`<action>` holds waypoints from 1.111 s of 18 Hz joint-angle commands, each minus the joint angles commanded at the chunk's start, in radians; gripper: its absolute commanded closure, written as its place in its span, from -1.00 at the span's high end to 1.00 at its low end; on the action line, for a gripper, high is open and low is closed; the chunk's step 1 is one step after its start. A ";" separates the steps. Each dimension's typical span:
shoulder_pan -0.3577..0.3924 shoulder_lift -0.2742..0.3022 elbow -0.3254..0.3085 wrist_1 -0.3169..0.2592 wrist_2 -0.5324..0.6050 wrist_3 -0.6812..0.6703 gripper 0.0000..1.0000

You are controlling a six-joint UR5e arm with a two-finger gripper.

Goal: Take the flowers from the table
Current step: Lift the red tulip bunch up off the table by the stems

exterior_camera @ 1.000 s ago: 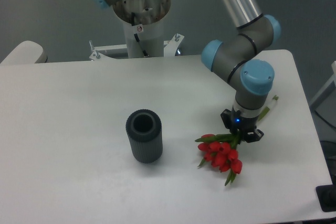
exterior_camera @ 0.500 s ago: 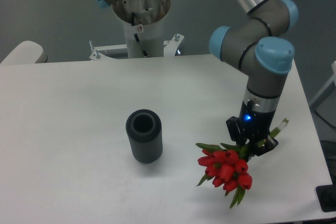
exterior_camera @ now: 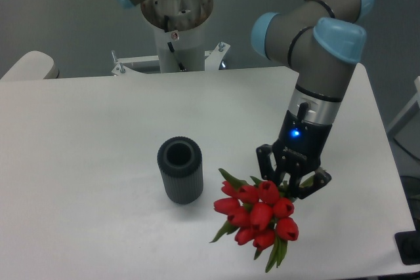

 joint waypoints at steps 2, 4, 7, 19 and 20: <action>0.003 -0.003 0.002 0.003 -0.040 -0.023 -0.51; 0.003 -0.009 0.011 0.003 -0.043 -0.025 -0.51; 0.005 -0.009 0.014 0.003 -0.045 -0.025 -0.51; 0.032 -0.014 0.021 0.005 -0.094 -0.023 -0.51; 0.032 -0.014 0.020 0.005 -0.094 -0.023 -0.51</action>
